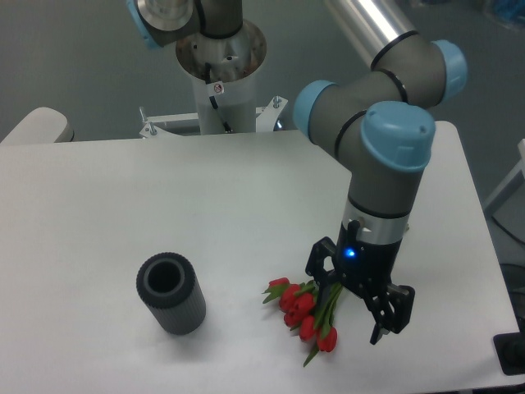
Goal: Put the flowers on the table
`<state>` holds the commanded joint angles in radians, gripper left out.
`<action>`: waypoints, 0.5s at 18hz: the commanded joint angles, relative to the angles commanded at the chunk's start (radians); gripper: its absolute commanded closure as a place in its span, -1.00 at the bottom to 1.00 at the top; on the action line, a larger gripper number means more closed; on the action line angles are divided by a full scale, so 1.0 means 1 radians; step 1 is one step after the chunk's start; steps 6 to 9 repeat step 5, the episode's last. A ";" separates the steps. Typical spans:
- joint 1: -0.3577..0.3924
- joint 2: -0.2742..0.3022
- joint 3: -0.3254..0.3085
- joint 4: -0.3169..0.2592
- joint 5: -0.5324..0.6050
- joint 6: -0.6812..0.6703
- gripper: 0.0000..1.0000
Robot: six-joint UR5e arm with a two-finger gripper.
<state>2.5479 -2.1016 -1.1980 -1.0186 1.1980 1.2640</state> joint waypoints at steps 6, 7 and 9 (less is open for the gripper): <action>0.000 0.000 0.000 0.002 0.002 0.006 -1.00; 0.000 0.000 0.000 0.002 0.002 0.006 -1.00; 0.000 0.000 0.000 0.002 0.002 0.006 -1.00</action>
